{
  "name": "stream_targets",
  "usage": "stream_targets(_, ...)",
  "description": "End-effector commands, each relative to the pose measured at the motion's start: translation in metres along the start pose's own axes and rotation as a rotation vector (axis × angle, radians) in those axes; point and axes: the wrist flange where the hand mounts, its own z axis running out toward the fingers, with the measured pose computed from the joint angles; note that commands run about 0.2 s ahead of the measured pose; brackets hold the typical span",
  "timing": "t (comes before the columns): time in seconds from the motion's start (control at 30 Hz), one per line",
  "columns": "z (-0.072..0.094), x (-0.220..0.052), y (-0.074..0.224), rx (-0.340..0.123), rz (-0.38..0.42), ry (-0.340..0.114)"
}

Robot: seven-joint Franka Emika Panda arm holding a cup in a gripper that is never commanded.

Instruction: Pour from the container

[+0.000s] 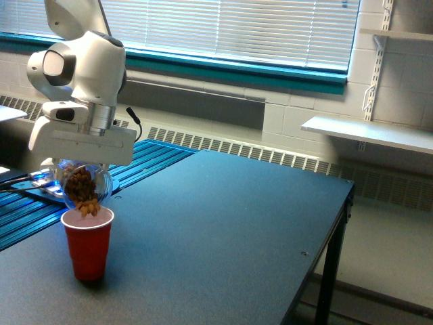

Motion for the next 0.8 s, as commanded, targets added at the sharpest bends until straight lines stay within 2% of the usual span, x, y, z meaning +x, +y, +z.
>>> stream_targets(0.03, 0.0001, -0.0037, -0.0064, -0.007, -0.007, -0.005)
stream_targets(0.8, -0.0019, -0.0041, -0.0107, -0.024, -0.024, -0.016)
